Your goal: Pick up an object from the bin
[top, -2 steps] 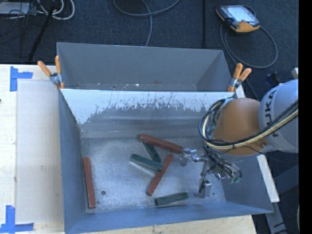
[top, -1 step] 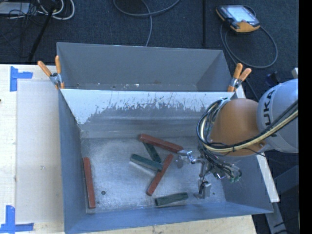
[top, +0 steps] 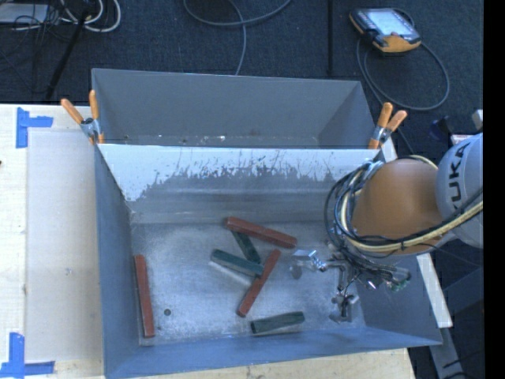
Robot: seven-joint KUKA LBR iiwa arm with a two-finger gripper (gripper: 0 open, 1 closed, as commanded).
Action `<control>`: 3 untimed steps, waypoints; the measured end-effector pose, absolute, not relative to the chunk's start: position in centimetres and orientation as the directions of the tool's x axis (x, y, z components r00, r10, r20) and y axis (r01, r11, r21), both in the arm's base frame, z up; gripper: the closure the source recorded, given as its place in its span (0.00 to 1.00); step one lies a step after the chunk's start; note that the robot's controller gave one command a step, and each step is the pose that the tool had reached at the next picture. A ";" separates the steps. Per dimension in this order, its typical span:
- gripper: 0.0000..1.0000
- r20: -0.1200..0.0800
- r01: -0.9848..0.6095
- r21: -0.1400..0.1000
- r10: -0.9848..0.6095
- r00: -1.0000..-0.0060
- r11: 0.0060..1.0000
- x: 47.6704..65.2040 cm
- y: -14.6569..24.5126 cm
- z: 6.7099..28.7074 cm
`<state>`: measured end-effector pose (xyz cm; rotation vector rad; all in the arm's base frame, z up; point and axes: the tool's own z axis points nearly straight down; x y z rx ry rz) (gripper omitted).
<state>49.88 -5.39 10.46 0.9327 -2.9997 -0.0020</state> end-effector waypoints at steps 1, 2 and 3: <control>0.00 0.002 -0.387 0.000 -0.387 -0.922 0.922 48.5 -1.3 9.6; 1.00 0.005 -0.315 0.000 -0.315 -0.949 0.949 52.1 -1.4 7.2; 0.00 -0.001 -0.318 0.000 -0.318 -0.948 0.948 52.1 -1.3 7.0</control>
Offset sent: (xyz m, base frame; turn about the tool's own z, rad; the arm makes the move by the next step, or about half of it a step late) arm 0.0219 0.0401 -0.0346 0.2823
